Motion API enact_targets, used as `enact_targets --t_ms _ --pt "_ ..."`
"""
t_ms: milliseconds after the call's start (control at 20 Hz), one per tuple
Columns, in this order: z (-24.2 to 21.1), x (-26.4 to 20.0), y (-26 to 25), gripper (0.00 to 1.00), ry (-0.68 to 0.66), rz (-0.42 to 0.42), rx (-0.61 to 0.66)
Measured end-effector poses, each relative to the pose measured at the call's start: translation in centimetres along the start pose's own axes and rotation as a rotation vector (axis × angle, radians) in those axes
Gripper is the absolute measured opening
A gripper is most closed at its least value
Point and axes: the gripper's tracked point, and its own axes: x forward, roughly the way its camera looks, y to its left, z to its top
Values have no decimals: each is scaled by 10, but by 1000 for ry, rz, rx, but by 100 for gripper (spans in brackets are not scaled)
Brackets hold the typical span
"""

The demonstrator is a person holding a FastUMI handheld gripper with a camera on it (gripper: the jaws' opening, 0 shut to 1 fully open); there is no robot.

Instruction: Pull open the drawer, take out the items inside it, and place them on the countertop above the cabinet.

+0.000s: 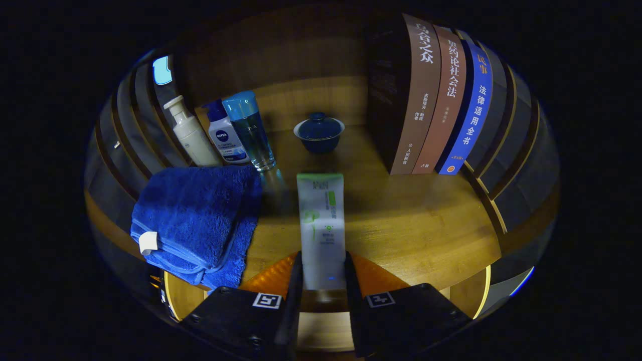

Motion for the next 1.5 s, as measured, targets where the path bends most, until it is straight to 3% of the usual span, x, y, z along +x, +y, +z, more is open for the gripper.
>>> enact_targets --t_ms 200,400,650,850,1000,1250,1500 --pt "5 -16 2 100 -24 2 -21" --pt "4 -46 -1 100 -89 16 5" --pt "-14 -128 -1 100 -269 25 -10" --pt "-61 -200 0 100 -444 4 -23" --pt "-106 -229 9 100 -523 34 -18" --pt "-177 -230 9 100 -552 46 -9" --pt "-211 -196 0 100 -549 42 48"
